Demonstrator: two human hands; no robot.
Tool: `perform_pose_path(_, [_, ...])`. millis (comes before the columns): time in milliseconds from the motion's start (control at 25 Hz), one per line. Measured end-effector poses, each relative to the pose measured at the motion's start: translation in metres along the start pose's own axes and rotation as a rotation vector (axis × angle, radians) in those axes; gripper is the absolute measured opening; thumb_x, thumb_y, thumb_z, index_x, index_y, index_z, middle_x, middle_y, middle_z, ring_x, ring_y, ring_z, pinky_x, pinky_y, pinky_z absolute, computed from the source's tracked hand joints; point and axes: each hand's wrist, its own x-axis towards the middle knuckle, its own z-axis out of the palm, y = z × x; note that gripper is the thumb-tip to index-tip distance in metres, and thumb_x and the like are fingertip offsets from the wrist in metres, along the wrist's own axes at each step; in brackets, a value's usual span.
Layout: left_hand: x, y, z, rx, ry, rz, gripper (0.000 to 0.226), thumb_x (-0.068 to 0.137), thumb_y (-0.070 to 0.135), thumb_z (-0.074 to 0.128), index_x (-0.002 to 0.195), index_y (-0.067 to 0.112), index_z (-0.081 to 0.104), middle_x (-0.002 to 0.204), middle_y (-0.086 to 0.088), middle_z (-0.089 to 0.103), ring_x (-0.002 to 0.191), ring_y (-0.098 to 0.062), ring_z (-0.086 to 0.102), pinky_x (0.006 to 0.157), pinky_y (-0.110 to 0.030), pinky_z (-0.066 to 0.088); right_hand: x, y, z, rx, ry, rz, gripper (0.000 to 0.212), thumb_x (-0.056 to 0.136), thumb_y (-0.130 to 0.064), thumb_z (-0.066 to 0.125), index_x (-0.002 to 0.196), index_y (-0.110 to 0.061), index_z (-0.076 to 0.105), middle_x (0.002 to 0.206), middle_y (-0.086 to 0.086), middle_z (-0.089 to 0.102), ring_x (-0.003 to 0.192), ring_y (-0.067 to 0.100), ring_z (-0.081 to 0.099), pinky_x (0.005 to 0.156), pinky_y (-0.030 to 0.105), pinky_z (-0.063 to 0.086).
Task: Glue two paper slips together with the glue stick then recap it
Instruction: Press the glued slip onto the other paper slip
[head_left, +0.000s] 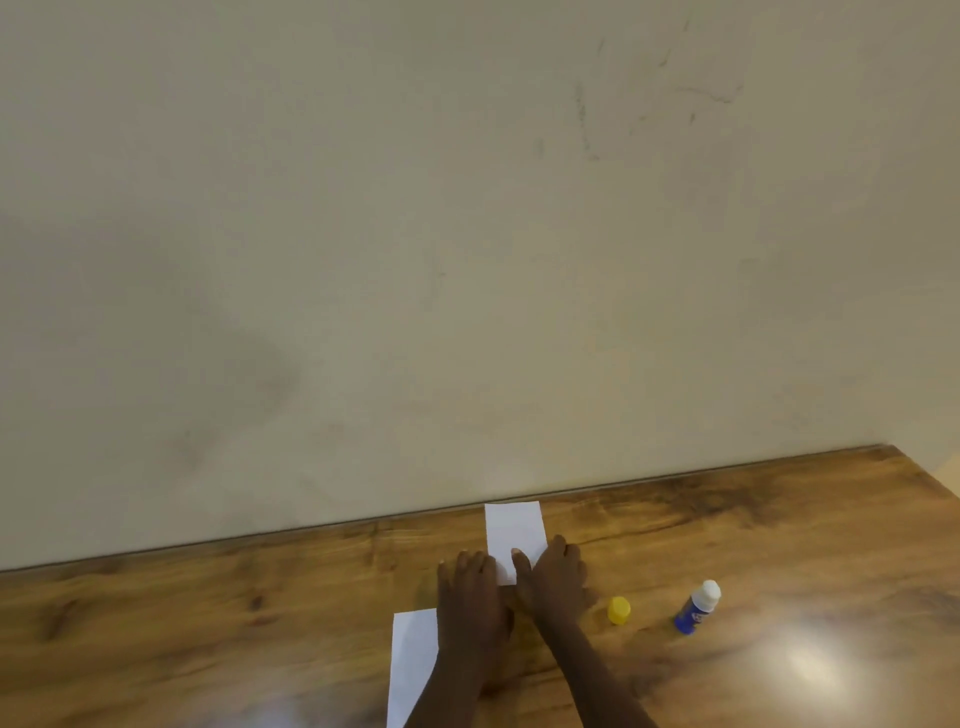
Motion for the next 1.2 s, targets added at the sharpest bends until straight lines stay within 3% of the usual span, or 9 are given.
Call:
perform_pose_path(360, [-0.008, 0.002, -0.003, 0.083, 0.005, 0.025, 0.050, 0.094, 0.038, 0.034, 0.138, 0.013, 0.031, 0.150, -0.006, 0.030, 0.141, -0.024, 0.021, 0.116, -0.043, -0.003, 0.012, -0.012, 0.003, 0.077, 0.001, 0.116, 0.059, 0.070, -0.033, 0.072, 0.114, -0.007, 0.042, 0.124, 0.015, 0.046, 0.114, 0.031, 0.044, 0.095, 0.043, 0.040])
perform_pose_path(520, [-0.022, 0.004, -0.015, 0.047, 0.080, 0.095, 0.055, 0.036, 0.068, 0.076, 0.073, 0.027, 0.074, 0.081, 0.012, 0.076, 0.081, -0.007, 0.071, 0.091, -0.035, 0.049, 0.003, -0.017, 0.010, -0.108, 0.095, 0.138, 0.063, 0.073, -0.033, 0.069, 0.118, -0.007, 0.032, 0.127, 0.014, 0.043, 0.118, 0.032, 0.041, 0.098, 0.047, 0.036])
perform_pose_path(600, [-0.023, 0.005, -0.010, 0.028, 0.098, 0.084, 0.056, 0.026, 0.069, 0.077, 0.063, 0.027, 0.074, 0.068, 0.013, 0.074, 0.068, -0.007, 0.071, 0.076, -0.033, 0.040, 0.006, -0.020, 0.012, 0.054, 0.074, 0.191, 0.062, 0.071, -0.032, 0.071, 0.115, -0.005, 0.037, 0.123, 0.017, 0.049, 0.114, 0.034, 0.045, 0.098, 0.049, 0.035])
perform_pose_path(640, [-0.021, 0.004, -0.006, 0.019, 0.112, 0.084, 0.058, 0.026, 0.068, 0.077, 0.064, 0.025, 0.075, 0.068, 0.012, 0.075, 0.068, -0.007, 0.071, 0.105, -0.037, 0.012, 0.009, -0.021, 0.011, 0.150, 0.061, 0.218, 0.061, 0.070, -0.033, 0.072, 0.113, -0.004, 0.040, 0.119, 0.018, 0.053, 0.112, 0.035, 0.047, 0.099, 0.049, 0.035])
perform_pose_path(680, [-0.019, 0.004, -0.005, 0.020, 0.122, 0.087, 0.059, 0.026, 0.069, 0.077, 0.065, 0.025, 0.075, 0.069, 0.012, 0.075, 0.068, -0.007, 0.071, 0.099, -0.039, 0.037, 0.011, -0.021, 0.011, 0.217, 0.043, 0.228, 0.060, 0.069, -0.035, 0.072, 0.111, -0.003, 0.044, 0.117, 0.018, 0.055, 0.110, 0.035, 0.048, 0.100, 0.050, 0.036])
perform_pose_path(840, [-0.017, 0.008, 0.001, -0.011, 0.185, 0.084, 0.057, 0.024, 0.061, 0.081, 0.064, 0.019, 0.074, 0.068, 0.007, 0.075, 0.065, -0.012, 0.072, 0.108, -0.034, 0.023, 0.016, -0.018, 0.006, 0.299, 0.008, 0.099, 0.045, 0.073, -0.032, 0.071, 0.102, -0.001, 0.056, 0.111, 0.018, 0.059, 0.103, 0.033, 0.053, 0.089, 0.041, 0.046])
perform_pose_path(960, [-0.018, 0.007, -0.008, 0.004, 0.041, -0.007, 0.062, 0.054, 0.061, 0.073, 0.100, 0.018, 0.069, 0.107, 0.000, 0.072, 0.103, -0.018, 0.065, 0.110, -0.048, 0.019, 0.013, -0.012, -0.001, 0.398, 0.073, 0.003, 0.024, 0.079, -0.010, 0.064, 0.097, 0.003, 0.055, 0.109, 0.023, 0.062, 0.093, 0.032, 0.056, 0.073, 0.032, 0.043])
perform_pose_path(1040, [-0.014, 0.004, -0.004, -0.068, -0.017, -0.099, 0.063, 0.085, 0.050, 0.047, 0.137, 0.018, 0.031, 0.148, -0.002, 0.034, 0.139, -0.023, 0.027, 0.112, -0.057, -0.003, 0.007, -0.005, -0.006, 0.450, 0.159, 0.013, 0.024, 0.078, -0.002, 0.063, 0.100, 0.004, 0.055, 0.110, 0.024, 0.062, 0.095, 0.035, 0.057, 0.071, 0.032, 0.042])
perform_pose_path(1200, [-0.035, -0.023, -0.007, -0.453, 0.181, -0.180, 0.049, 0.094, 0.021, 0.041, 0.140, 0.023, 0.023, 0.151, -0.001, 0.029, 0.140, -0.019, 0.024, 0.114, -0.053, -0.002, -0.012, 0.022, -0.015, 0.491, 0.251, -0.021, 0.031, 0.077, -0.003, 0.064, 0.106, 0.004, 0.056, 0.109, 0.025, 0.063, 0.088, 0.035, 0.058, 0.069, 0.036, 0.046])
